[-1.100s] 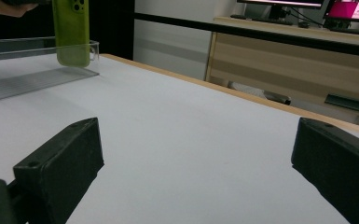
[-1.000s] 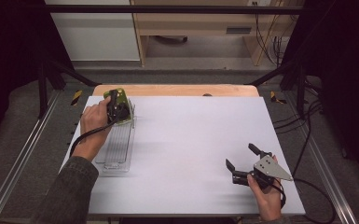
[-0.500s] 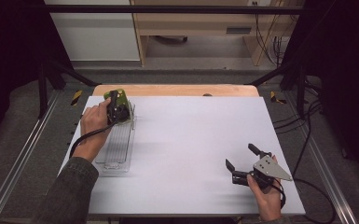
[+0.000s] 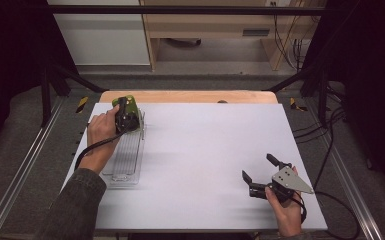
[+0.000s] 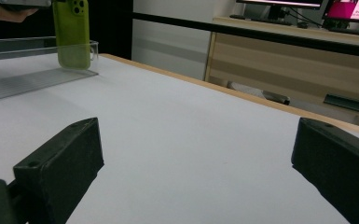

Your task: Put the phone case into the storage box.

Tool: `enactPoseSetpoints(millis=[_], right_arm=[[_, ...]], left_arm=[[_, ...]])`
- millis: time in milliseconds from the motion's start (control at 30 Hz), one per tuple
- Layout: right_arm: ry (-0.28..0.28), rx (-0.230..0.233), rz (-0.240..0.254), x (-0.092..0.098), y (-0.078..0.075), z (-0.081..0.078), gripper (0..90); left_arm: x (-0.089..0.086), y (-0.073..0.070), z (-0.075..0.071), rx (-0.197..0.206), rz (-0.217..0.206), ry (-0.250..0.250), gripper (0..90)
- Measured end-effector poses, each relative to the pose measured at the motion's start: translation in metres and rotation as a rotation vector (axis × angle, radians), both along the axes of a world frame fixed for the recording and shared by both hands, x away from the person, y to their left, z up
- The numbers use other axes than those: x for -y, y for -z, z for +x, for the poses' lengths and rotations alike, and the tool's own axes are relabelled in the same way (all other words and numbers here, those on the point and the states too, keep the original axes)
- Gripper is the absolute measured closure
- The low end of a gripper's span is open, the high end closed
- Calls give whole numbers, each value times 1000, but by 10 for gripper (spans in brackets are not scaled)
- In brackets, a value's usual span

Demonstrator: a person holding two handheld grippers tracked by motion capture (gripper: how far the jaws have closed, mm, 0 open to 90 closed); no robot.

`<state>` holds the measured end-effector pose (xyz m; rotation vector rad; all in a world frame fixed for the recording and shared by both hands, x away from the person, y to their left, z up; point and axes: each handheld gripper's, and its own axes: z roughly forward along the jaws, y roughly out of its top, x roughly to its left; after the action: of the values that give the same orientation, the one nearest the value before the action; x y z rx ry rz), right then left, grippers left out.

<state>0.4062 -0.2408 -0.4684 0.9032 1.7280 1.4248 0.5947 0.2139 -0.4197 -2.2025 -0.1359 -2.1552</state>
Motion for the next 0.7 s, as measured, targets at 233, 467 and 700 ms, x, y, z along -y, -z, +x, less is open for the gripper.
enactPoseSetpoints(millis=[233, 467, 700], right_arm=[[0, 0, -2, 0, 0, 0, 22], [1, 0, -4, 0, 0, 0, 22], [-1, -1, -6, -1, 1, 1, 22]], left_arm=[[-1, 1, 2, 6, 4, 2, 878], [-1, 2, 3, 9, 12, 4, 878], [-2, 4, 4, 13, 6, 5, 878]])
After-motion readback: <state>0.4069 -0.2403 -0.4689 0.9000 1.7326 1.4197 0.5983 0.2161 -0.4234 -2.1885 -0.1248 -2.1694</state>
